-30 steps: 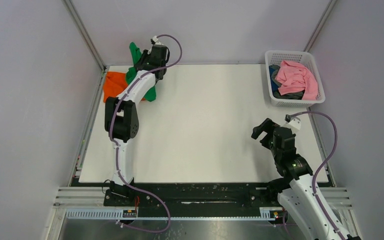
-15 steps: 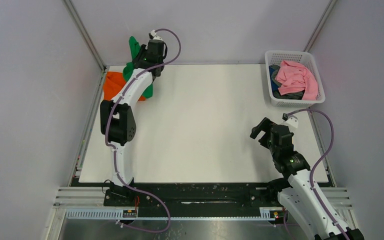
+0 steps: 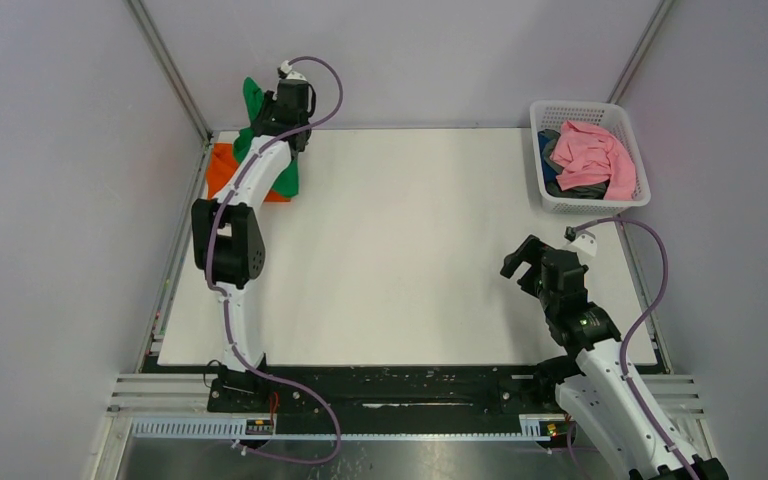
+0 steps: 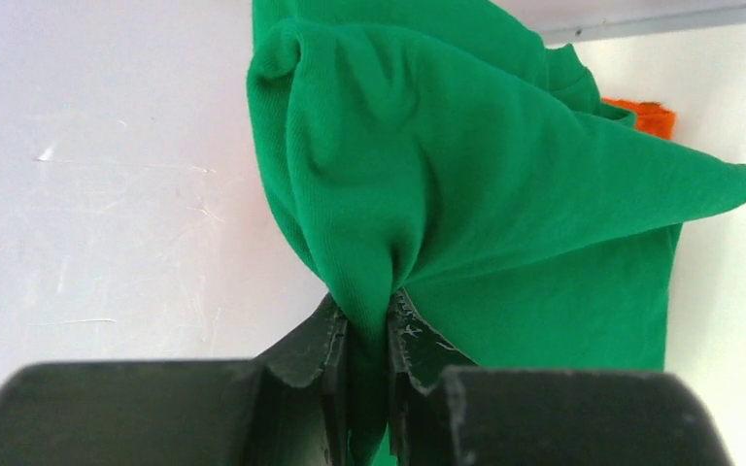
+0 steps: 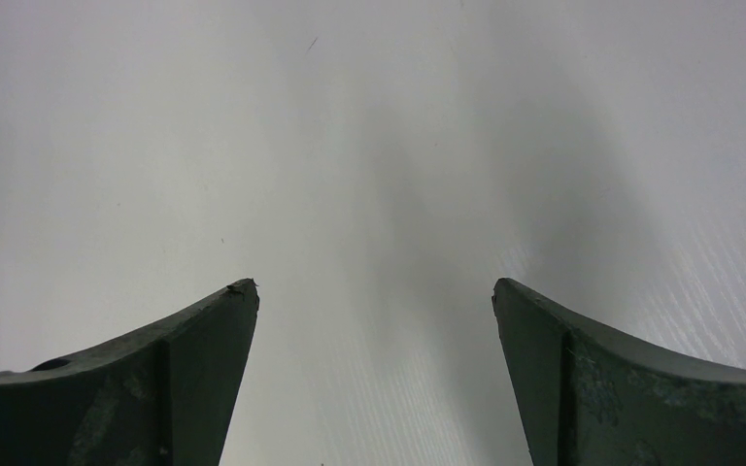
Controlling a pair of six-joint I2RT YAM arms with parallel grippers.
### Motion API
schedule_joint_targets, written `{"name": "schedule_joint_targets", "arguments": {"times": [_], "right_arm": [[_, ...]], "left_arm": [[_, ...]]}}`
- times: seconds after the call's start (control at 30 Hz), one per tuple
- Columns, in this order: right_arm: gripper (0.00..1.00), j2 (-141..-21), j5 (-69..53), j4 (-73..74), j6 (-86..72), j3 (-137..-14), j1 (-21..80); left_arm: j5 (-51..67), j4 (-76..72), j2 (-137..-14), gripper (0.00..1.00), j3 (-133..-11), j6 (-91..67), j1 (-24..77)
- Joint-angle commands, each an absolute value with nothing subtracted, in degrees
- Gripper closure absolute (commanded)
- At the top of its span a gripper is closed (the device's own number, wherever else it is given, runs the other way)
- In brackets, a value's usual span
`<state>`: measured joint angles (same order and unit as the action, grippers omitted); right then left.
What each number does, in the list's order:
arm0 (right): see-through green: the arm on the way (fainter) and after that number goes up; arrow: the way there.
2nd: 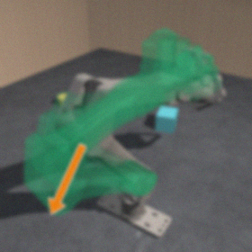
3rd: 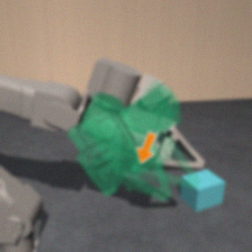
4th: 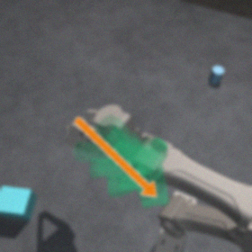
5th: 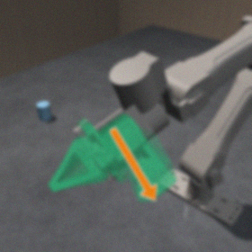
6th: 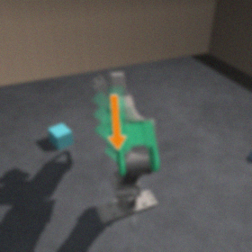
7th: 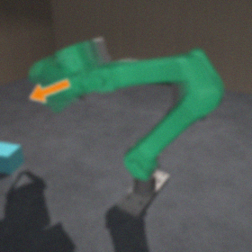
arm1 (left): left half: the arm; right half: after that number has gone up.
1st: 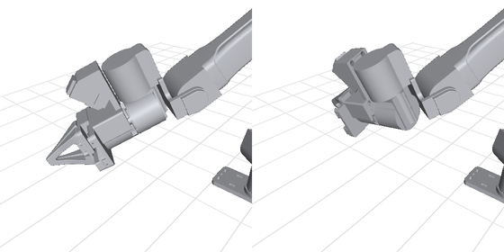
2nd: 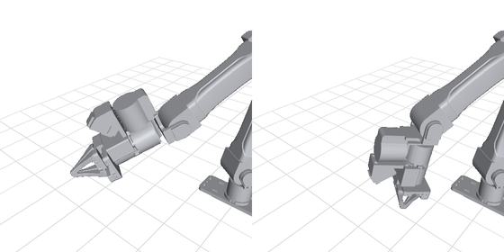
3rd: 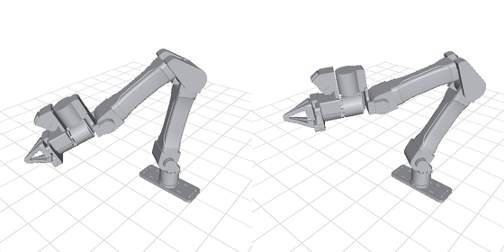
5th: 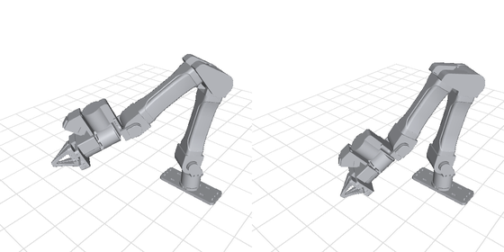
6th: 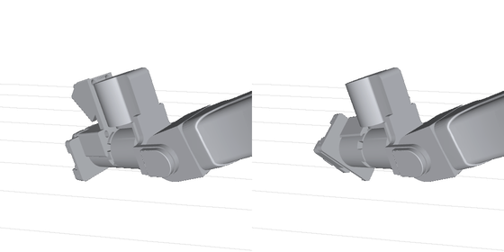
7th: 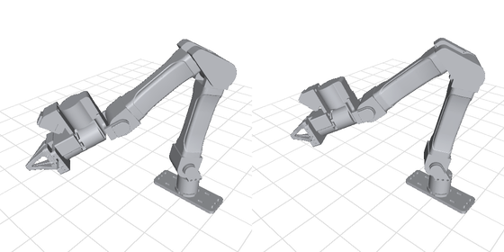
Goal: Fold and stack the t-shirts
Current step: Put the neatly folded tshirt into the corner of the board with the left arm, then reset both arms
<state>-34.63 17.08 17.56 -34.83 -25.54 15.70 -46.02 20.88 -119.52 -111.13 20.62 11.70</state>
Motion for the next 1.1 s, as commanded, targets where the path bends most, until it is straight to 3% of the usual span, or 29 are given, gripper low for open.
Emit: {"name": "schedule_joint_targets", "arguments": {"times": [0.0, 0.3, 0.43, 0.47, 0.5, 0.53, 0.57, 0.83, 1.07], "right_arm": [[0.01, -34.88, 19.79, 17.67, -33.84, -27.69, 15.66], [0.01, -35.80, 21.09, 17.95, -33.57, -28.09, 15.67], [0.01, -36.04, 21.78, 18.19, -33.49, -28.19, 15.67], [0.01, -36.04, 21.79, 18.38, -33.51, -28.25, 15.65], [0.01, -36.04, 21.86, 18.49, -33.42, -28.32, 15.64], [0.00, -35.95, 21.88, 18.65, -33.48, -28.45, 15.64], [0.01, -35.93, 21.82, 18.69, -33.42, -28.42, 15.64], [0.01, -35.16, 21.46, 19.05, -33.71, -28.27, 15.66], [0.00, -35.10, 19.60, 19.13, -33.92, -28.33, 15.65]], "left_arm": [[-44.53, 18.98, -122.51, 1.00, -113.51, 18.27, 8.28], [-43.00, 21.37, -128.77, 0.98, -117.91, 13.38, 3.18], [-42.96, 20.88, -130.25, 0.85, -118.57, 10.81, 0.56], [-43.47, 21.07, -130.65, 0.78, -118.95, 10.16, 0.12], [-44.15, 21.28, -130.97, 0.62, -119.45, 9.32, 0.09], [-44.96, 21.35, -131.10, 0.26, -119.72, 8.49, -0.55], [-45.41, 21.31, -131.07, 0.04, -119.82, 7.75, -1.20], [-40.69, 23.14, -127.77, 0.01, -118.00, 0.31, -1.32], [-26.82, 23.31, -118.84, 0.01, -110.66, -14.69, -1.33]]}}
